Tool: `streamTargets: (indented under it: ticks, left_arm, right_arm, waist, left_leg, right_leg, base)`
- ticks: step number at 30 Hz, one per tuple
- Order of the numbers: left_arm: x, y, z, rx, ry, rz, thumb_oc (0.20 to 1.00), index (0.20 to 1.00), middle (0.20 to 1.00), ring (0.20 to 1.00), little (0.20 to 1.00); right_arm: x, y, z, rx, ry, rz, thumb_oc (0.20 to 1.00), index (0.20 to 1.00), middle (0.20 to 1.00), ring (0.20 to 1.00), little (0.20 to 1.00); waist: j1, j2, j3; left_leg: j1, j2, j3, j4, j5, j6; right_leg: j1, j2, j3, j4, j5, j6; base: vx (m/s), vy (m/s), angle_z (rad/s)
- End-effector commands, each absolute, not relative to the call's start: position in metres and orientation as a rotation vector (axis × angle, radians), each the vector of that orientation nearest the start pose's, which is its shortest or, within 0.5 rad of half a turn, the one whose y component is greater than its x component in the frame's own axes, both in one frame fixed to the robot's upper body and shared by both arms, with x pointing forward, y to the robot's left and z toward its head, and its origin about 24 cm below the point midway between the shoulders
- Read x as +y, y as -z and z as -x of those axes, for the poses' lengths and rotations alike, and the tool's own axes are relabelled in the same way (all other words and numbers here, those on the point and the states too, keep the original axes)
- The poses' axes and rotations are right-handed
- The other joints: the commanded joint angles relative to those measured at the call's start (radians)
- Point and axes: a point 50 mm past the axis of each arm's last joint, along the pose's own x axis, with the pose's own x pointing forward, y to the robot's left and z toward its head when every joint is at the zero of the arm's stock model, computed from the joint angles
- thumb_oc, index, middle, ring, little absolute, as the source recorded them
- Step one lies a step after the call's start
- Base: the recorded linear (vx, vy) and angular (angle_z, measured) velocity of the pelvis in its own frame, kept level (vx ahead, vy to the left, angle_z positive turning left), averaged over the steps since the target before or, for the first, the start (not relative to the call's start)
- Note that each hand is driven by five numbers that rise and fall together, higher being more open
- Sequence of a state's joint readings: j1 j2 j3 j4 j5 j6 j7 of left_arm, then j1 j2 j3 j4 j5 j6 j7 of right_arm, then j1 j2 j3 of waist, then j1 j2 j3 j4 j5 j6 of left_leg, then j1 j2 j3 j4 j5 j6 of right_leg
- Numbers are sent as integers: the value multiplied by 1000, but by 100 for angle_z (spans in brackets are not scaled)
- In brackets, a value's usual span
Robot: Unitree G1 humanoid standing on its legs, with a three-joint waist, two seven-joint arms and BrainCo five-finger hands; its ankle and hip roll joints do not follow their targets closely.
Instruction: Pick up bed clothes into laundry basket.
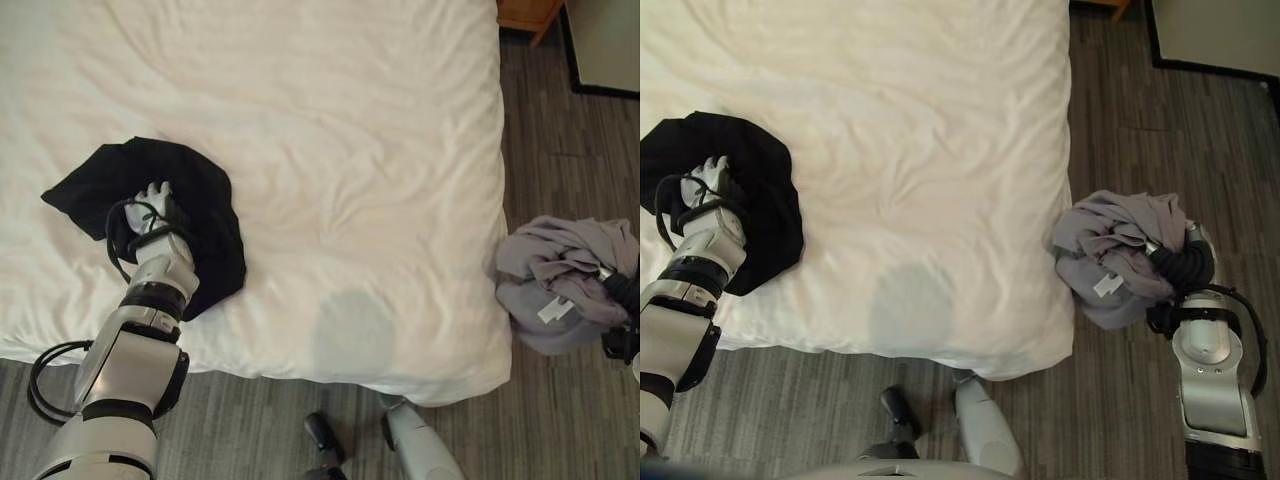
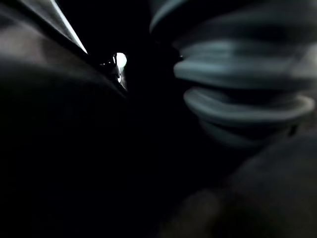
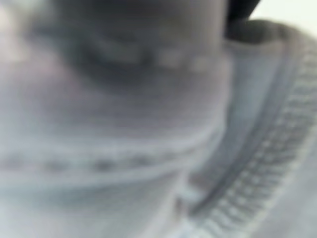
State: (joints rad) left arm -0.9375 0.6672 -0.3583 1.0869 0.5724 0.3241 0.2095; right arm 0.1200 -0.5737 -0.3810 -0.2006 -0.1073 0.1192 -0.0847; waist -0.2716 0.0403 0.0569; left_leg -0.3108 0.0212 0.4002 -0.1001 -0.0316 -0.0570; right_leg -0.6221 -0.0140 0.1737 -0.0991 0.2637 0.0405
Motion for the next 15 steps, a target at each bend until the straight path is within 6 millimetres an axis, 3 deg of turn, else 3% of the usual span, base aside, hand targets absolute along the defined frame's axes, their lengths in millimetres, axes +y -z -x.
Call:
streamTargets:
  ticks: [1, 2, 3, 8, 9, 12, 13, 15]
  left_arm:
    - [324, -101, -358, 668, -349, -1404, 925, 925, 925, 925, 925]
    - [327, -93, -352, 737, -313, -1384, 294, 294, 294, 294, 294]
    - [328, -96, -352, 744, -306, -1377, 200, 200, 200, 200, 200]
    - [321, -124, -355, 649, -254, -1337, 200, 200, 200, 200, 200]
    - [314, -143, -352, 542, -243, -1299, 200, 200, 200, 200, 200]
    - [310, -147, -343, 459, -247, -1161, 200, 200, 200, 200, 200]
    - [295, -148, -336, 335, -249, -925, 200, 200, 200, 200, 200]
    - [280, -143, -320, 219, -224, -730, 200, 200, 200, 200, 200]
  right_arm:
    - [-332, -179, -195, -315, 584, 723, 200, 200, 200, 200, 200]
    - [-334, -175, -192, -310, 593, 711, 200, 200, 200, 200, 200]
    - [-335, -174, -191, -308, 598, 707, 200, 200, 200, 200, 200]
    - [-338, -166, -184, -286, 629, 696, 200, 200, 200, 200, 200]
    - [-339, -159, -181, -264, 645, 690, 200, 200, 200, 200, 200]
    - [-338, -147, -179, -225, 651, 676, 200, 200, 200, 200, 200]
    - [-337, -136, -176, -189, 667, 668, 200, 200, 200, 200, 200]
    - [-337, -129, -169, -163, 687, 653, 200, 200, 200, 200, 200]
  waist:
    - [-9, -37, 34]
    - [0, -41, 38]
    - [3, -42, 38]
    - [19, -51, 35]
    - [30, -57, 27]
    - [40, -62, 14]
    - [51, -69, -1]
    - [66, -74, -23]
  left_leg:
    - [39, 56, -58, 13, 39, -56]
    - [36, 56, -60, 13, 40, -55]
    - [36, 57, -60, 13, 40, -55]
    - [40, 59, -65, 13, 39, -53]
    - [51, 61, -68, 13, 39, -52]
    - [68, 65, -70, 13, 38, -51]
    - [82, 67, -70, 13, 38, -50]
    - [108, 69, -66, 13, 32, -48]
  right_leg:
    - [85, -30, 11, 12, -27, 30]
    - [86, -33, 0, 12, -30, 32]
    - [86, -33, -4, 12, -30, 32]
    - [97, -40, -21, 12, -30, 35]
    - [113, -43, -32, 12, -33, 35]
    - [130, -45, -42, 12, -38, 37]
    - [148, -48, -50, 12, -41, 39]
    - [170, -53, -57, 12, -49, 40]
  base:
    - [-23, -30, 7]
    - [-25, -27, 7]
    - [-37, -45, 3]
    - [-26, -32, 1]
    - [-26, -38, 3]
    - [-20, -35, 7]
    - [-38, -16, 13]
    - [-10, 6, 8]
